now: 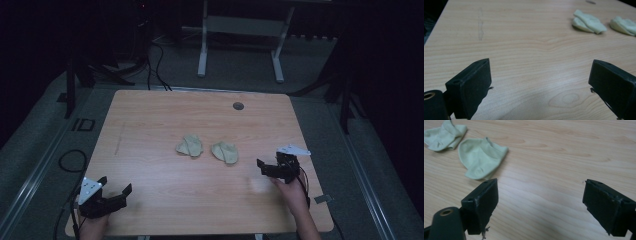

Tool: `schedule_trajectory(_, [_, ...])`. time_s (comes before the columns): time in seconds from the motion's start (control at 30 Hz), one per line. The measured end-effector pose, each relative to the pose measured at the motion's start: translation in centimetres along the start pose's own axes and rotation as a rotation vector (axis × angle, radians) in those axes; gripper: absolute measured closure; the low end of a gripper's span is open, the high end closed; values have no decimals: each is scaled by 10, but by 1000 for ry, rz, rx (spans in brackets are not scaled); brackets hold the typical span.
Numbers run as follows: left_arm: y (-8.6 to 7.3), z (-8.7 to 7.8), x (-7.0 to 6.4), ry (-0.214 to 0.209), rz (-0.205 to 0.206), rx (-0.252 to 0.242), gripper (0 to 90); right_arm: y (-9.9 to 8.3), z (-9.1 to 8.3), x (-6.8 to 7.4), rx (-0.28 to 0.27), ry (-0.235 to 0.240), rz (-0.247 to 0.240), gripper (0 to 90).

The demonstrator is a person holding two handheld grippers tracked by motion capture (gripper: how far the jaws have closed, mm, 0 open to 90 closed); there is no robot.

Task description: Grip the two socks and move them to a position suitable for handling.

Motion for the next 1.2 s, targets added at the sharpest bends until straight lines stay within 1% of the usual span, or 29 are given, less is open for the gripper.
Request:
schedule_trajectory(0.07, [0, 0, 1, 3, -11, 7, 42, 6, 5, 7, 8, 20, -7, 137])
schedule_trajectory(0.13, [1, -1, 2, 1, -18, 3, 41, 11, 10, 13, 21, 28, -15, 139])
schedule_trajectory(0.17, [1, -1, 2, 7, -20, 0, 41, 13, 12, 16, 25, 34, -17, 139])
schedule_trajectory(0.27, [1, -2, 3, -1, -25, -4, 41, 21, 21, 26, 37, 44, -34, 144])
schedule_trajectory(0.37, [1, -2, 3, 1, -23, -4, 41, 28, 30, 35, 42, 58, -41, 147])
schedule_trajectory(0.43, [1, -2, 2, -7, -24, -3, 41, 31, 36, 40, 48, 64, -48, 147])
schedule_trajectory(0.47, [1, -2, 2, -2, -23, -2, 41, 33, 40, 43, 51, 68, -50, 147])
schedule_trajectory(0.53, [1, -2, 3, -10, -23, -2, 41, 38, 47, 49, 61, 77, -54, 147])
schedule_trajectory(0.6, [1, -2, 3, -10, -22, 0, 41, 42, 53, 56, 66, 86, -63, 147])
schedule_trajectory(0.63, [1, -2, 3, -10, -22, 0, 41, 42, 53, 56, 66, 86, -63, 147])
schedule_trajectory(0.67, [1, -1, 3, -10, -17, 2, 42, 45, 61, 63, 74, 92, -66, 149])
schedule_trajectory(0.7, [1, -1, 3, -11, -16, 2, 41, 46, 64, 65, 79, 95, -69, 160])
schedule_trajectory(0.73, [1, -1, 2, -8, -13, 0, 41, 47, 67, 68, 83, 96, -72, 182])
schedule_trajectory(0.87, [1, -1, 2, -5, -5, -1, 41, 48, 77, 77, 98, 98, -84, 185])
schedule_trajectory(0.9, [1, -2, 1, -1, 4, 0, 41, 50, 85, 84, 116, 97, -93, 222])
schedule_trajectory(0.93, [1, -2, 1, -3, 3, 3, 41, 50, 88, 86, 122, 96, -100, 241])
schedule_trajectory(1.0, [1, 0, 1, -12, 0, 16, 41, 53, 94, 90, 115, 77, -112, 272])
schedule_trajectory(1.03, [1, 0, 1, -12, 0, 16, 41, 53, 94, 90, 115, 77, -112, 272])
schedule_trajectory(1.07, [1, 0, 1, -12, 0, 16, 41, 54, 96, 93, 119, 77, -118, 272])
schedule_trajectory(1.1, [0, 1, 1, -18, -2, 23, 41, 57, 101, 97, 122, 54, -141, 318])
schedule_trajectory(1.17, [0, 1, 1, -20, -3, 24, 41, 58, 105, 99, 135, 43, -153, 323])
schedule_trajectory(1.2, [0, 1, 2, -21, -4, 23, 41, 58, 109, 100, 146, 31, -150, 330])
Point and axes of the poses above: each handheld gripper's, and its own axes: z roughly forward along the jaws, y roughly out of its top, x roughly to its left, the point moved 4 cm from there along z, roughly forward along the jaws, and after that the axes turned 6 degrees about x, right-handed, at the moved point
